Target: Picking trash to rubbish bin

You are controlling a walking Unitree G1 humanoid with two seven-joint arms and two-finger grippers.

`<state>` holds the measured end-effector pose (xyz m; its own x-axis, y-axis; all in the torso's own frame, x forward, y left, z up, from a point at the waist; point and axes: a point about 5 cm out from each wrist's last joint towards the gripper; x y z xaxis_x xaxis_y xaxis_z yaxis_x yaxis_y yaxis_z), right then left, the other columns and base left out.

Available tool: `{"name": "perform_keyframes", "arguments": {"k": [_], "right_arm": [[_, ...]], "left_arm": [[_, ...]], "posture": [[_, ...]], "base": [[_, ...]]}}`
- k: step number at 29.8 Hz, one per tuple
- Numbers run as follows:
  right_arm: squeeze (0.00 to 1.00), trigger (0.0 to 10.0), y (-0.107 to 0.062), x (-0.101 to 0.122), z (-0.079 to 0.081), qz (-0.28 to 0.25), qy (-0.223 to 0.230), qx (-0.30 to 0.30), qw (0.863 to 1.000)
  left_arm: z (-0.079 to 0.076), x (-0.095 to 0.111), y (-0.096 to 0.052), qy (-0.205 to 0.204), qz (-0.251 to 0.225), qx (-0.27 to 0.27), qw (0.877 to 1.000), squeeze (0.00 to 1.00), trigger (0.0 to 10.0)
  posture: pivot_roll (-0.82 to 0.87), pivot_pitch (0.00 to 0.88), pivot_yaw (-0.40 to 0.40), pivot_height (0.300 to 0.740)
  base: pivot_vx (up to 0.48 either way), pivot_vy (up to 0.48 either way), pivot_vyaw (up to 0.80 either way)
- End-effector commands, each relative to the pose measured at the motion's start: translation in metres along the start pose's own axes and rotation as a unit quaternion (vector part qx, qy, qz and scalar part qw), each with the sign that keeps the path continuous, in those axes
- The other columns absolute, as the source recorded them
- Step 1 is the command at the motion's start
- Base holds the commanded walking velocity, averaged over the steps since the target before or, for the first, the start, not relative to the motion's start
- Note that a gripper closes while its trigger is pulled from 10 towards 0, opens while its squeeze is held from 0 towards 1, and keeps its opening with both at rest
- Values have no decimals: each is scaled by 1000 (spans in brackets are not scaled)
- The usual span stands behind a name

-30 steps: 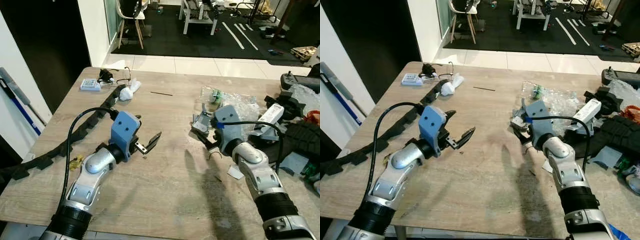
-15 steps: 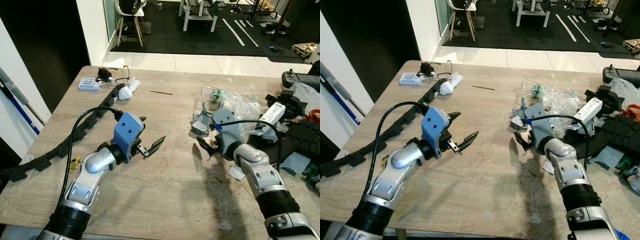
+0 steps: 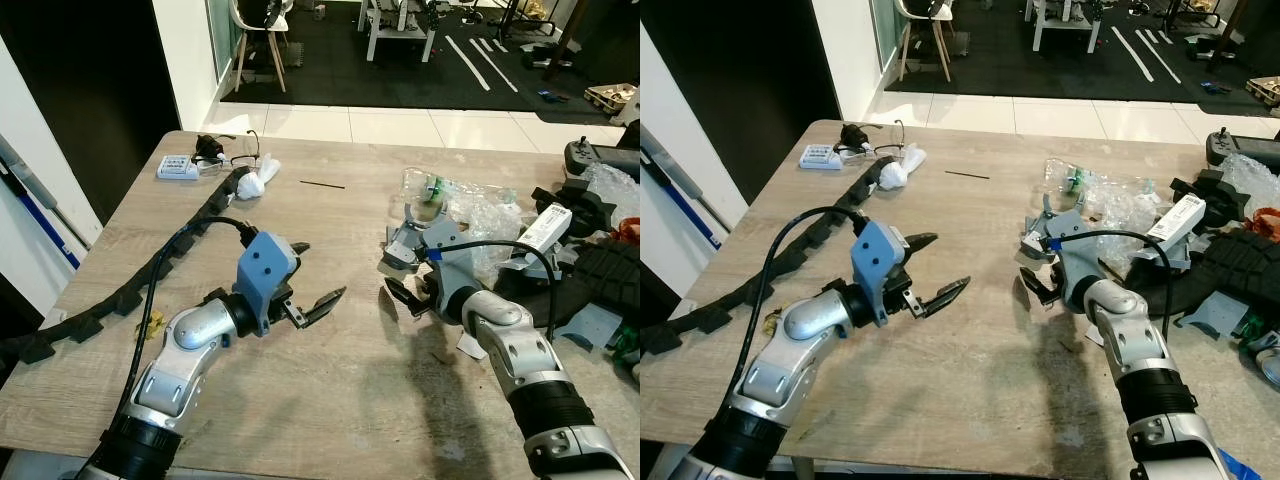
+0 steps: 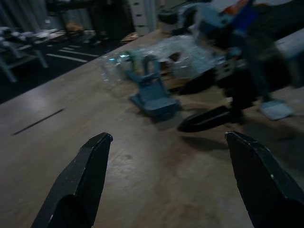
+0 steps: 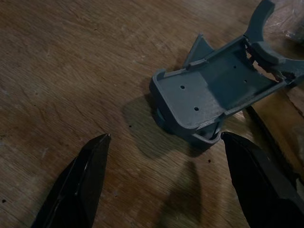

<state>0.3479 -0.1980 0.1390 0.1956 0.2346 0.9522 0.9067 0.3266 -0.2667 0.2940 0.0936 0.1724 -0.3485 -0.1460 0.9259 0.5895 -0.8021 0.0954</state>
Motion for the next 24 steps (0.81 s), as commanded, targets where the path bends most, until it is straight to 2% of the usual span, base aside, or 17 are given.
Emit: {"name": "perform_keyframes", "arguments": {"k": [1, 8, 9, 10, 12, 13, 15, 16, 17, 18, 20, 21, 24], "right_arm": [[0, 10000, -1, -6, 2, 6, 11, 6, 1000], [0, 10000, 0, -4, 1, -4, 9, -1, 1000], [0, 8706, 0, -4, 1, -6, 8, 0, 1000], [0, 8706, 0, -4, 0, -7, 7, 0, 1000], [0, 7294, 0, -3, 0, -16, 5, 1, 1000], [0, 4275, 1, -2, 0, -20, 4, 0, 1000], [0, 4275, 1, -1, -1, -24, 4, -1, 1000], [0, 784, 1, 0, -1, -26, 4, -1, 1000], [0, 784, 1, 1, -1, -26, 3, -1, 1000], [0, 1922, 1, 1, -1, -27, 0, -1, 1000], [0, 1922, 2, 1, -1, -28, -4, -1, 1000], [0, 10000, 2, 1, -2, -28, -7, -4, 1000], [0, 10000, 3, 1, -3, -28, -13, -11, 999]], "left_arm": [[-5, -1, -3, -11, 4, -22, 1000, 0, 10000], [-7, -1, -3, -23, 4, -32, 999, 0, 10000], [-7, 0, -3, -24, 4, -32, 999, 0, 10000], [-7, 0, -3, -25, 4, -32, 999, 0, 10000], [-7, 1, -3, -26, 3, -32, 999, 0, 10000], [-7, 1, -3, -27, 3, -31, 999, 0, 10000], [-6, 1, -3, -27, 3, -30, 999, 0, 10000], [-6, 2, -3, -27, 3, -30, 999, 0, 10000], [-6, 2, -3, -28, 3, -30, 999, 0, 10000], [-6, 2, -3, -27, 3, -30, 999, 0, 10000], [-6, 2, -3, -27, 4, -30, 999, 0, 10000], [-5, 2, -3, -27, 4, -30, 999, 0, 10000], [-4, 2, -3, -32, 3, -26, 999, 0, 10000]], "posture": [[18, 129, 19, 740], [17, 130, 21, 740], [17, 130, 21, 740], [17, 130, 21, 740], [17, 130, 21, 740], [17, 130, 21, 740], [17, 130, 21, 740], [19, 131, 21, 740], [19, 131, 21, 740], [19, 132, 21, 740], [19, 132, 21, 740], [20, 132, 21, 740], [19, 132, 22, 740]], "base": [[0, 0, 0], [0, 0, 0], [0, 0, 0], [0, 0, 0], [0, 0, 0], [0, 0, 0], [0, 0, 0], [0, 0, 0], [0, 0, 0], [0, 0, 0], [0, 0, 0], [0, 0, 0], [0, 0, 0]]}}
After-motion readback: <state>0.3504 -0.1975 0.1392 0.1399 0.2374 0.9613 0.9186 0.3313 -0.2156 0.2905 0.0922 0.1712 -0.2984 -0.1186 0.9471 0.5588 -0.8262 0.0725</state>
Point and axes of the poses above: a point about 5 cm out from each wrist's last joint towards the gripper, its own y axis pointing out of the wrist towards the gripper, its own x axis along the axis of the wrist's last joint, z = x × y, and after that the axes turned 5 degrees about y, right-handed
